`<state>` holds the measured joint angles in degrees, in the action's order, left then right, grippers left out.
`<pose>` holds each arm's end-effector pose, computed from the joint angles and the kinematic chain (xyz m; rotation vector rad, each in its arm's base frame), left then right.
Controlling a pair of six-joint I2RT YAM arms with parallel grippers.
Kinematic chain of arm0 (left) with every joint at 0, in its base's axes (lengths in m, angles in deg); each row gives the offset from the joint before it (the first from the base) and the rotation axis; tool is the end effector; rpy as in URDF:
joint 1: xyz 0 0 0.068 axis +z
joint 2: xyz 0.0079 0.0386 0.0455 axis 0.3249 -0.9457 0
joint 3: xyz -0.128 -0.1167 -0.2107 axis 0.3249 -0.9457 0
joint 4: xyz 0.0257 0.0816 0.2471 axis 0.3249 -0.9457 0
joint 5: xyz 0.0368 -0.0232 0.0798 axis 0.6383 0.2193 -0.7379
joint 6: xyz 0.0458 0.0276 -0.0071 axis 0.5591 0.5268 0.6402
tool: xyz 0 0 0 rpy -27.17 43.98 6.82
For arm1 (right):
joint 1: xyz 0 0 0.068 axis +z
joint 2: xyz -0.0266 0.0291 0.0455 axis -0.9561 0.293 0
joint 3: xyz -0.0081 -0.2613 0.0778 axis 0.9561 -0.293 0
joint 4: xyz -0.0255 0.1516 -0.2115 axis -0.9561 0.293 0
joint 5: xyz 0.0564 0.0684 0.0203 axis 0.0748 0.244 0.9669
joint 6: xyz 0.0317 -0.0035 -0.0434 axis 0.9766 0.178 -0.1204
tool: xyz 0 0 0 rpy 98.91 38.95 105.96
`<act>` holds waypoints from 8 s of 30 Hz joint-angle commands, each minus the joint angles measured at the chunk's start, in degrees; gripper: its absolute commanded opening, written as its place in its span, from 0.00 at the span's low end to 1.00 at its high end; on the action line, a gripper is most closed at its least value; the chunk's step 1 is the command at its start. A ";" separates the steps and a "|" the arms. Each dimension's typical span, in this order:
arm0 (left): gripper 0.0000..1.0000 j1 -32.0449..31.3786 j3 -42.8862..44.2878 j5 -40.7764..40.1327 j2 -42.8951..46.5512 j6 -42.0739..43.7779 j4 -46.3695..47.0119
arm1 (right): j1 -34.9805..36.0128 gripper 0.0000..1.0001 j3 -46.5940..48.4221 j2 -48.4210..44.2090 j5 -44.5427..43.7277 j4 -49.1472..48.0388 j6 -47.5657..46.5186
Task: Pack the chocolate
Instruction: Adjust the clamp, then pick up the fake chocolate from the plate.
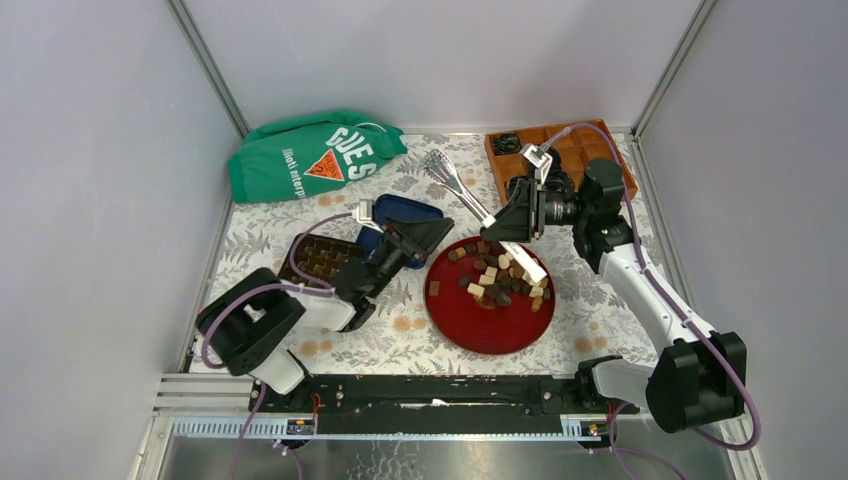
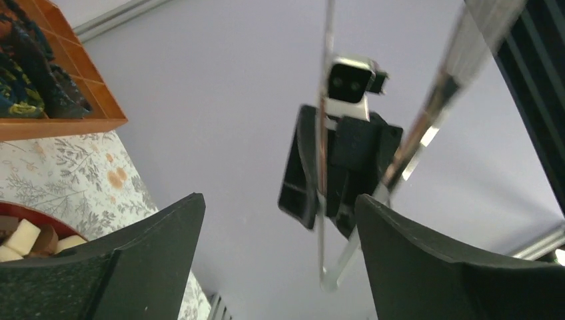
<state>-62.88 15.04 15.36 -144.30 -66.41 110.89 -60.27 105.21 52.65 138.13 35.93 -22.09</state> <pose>0.2069 -0.1965 0.2263 -0.4236 1.2870 -1.7852 0.2487 0.0915 0.3445 -0.7740 1.6959 1.6950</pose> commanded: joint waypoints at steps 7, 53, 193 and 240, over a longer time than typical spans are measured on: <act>0.99 0.07 -5.15 9.92 11.25 17.88 3.05 | -0.92 0.59 0.62 -3.61 2.66 3.85 -8.30; 0.73 -6.80 13.88 -4.07 -2.81 13.52 3.10 | -0.90 0.54 0.94 -2.84 4.04 4.65 -8.71; 0.55 6.76 14.94 3.37 23.52 42.82 -109.26 | 3.07 0.40 5.06 -8.11 -40.49 71.37 -89.94; 0.73 14.66 11.73 2.83 43.56 44.65 -109.28 | 21.40 0.49 4.70 6.88 -53.80 59.78 -87.36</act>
<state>-48.52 27.30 18.42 -101.11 -22.61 1.32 -40.05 108.05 59.08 82.46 97.19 -110.26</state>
